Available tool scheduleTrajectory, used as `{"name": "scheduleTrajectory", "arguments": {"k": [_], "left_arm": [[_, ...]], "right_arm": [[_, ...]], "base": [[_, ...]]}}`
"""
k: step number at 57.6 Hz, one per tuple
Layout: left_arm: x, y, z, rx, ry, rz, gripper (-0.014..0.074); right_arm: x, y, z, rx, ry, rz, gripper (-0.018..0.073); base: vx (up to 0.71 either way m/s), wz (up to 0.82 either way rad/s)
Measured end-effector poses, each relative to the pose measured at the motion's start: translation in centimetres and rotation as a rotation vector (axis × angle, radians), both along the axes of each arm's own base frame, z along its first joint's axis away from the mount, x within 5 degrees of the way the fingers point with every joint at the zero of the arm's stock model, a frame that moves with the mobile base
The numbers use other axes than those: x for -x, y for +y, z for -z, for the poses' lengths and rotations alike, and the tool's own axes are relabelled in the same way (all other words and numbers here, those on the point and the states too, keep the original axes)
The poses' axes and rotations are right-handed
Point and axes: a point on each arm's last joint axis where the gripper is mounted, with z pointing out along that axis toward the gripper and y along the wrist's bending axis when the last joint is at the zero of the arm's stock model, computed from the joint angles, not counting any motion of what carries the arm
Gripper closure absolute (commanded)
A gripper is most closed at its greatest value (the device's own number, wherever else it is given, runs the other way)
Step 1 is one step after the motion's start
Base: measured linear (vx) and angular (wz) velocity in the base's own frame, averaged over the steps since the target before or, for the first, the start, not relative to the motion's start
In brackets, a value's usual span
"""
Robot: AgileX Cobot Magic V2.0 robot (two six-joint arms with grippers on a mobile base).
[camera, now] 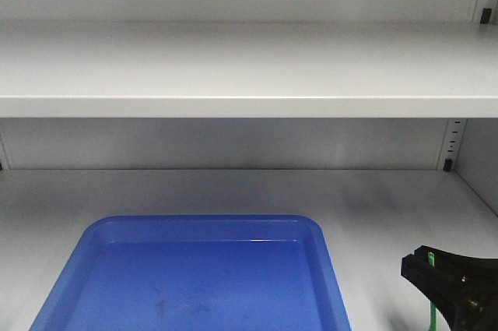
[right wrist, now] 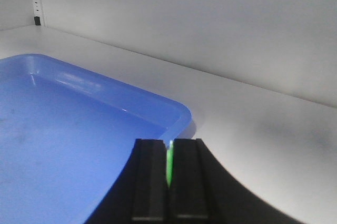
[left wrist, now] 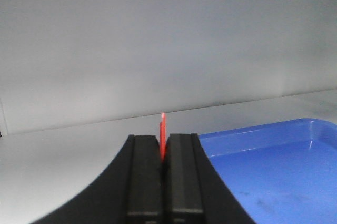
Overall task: Sort red and green spoons into left cabinet
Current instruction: 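Approach the blue tray on the open cabinet shelf, then lower both grippers with the spoons over the blue tray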
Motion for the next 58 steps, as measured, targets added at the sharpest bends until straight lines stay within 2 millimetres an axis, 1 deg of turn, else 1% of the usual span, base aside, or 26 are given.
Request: {"name": "scheduleTrajectory", "arguments": {"k": [18,23,29,36,41,46,51,58], "left_arm": [[0.0,0.0,-0.3,0.033,-0.029,0.001,0.0566],[-0.2,-0.1,-0.3,0.039,-0.021,0.001,0.0566],[-1.1,-0.3,-0.6,0.030,0.008,0.001,0.0566],[-2.9,-0.8,-2.4,0.050,0.024,0.002,0.0566],[-4.3,-1.3,-3.6,0.101,0.043,0.010,0.0566],[-5.7,-2.3,-4.1,0.124,0.080,0.044,0.0566],[-7.0,-3.8,-4.0,0.108,0.104,0.096,0.0566],[-8.5,-6.0,-3.4,0.095,0.123,0.172,0.0566]], "right_arm": [[0.1,0.1,-0.1,-0.006,-0.007,-0.015,0.0564],[0.1,0.3,-0.6,-0.019,-0.030,-0.039,0.0564],[-0.1,0.4,-1.9,-0.062,-0.046,-0.048,0.0564],[-0.6,0.4,-3.5,-0.119,-0.058,-0.044,0.0560],[-1.3,0.7,-3.9,-0.153,-0.036,-0.056,0.0561],[-2.1,1.7,-3.5,-0.165,0.005,-0.099,0.0561],[-2.8,3.6,-2.9,-0.143,0.044,-0.166,0.0561],[-4.1,6.2,-2.1,-0.082,0.104,-0.194,0.0559]], "base": [[0.00,0.00],[0.00,0.00],[0.00,0.00],[0.00,0.00],[0.00,0.00],[0.00,0.00],[0.00,0.00],[0.00,0.00]]}}
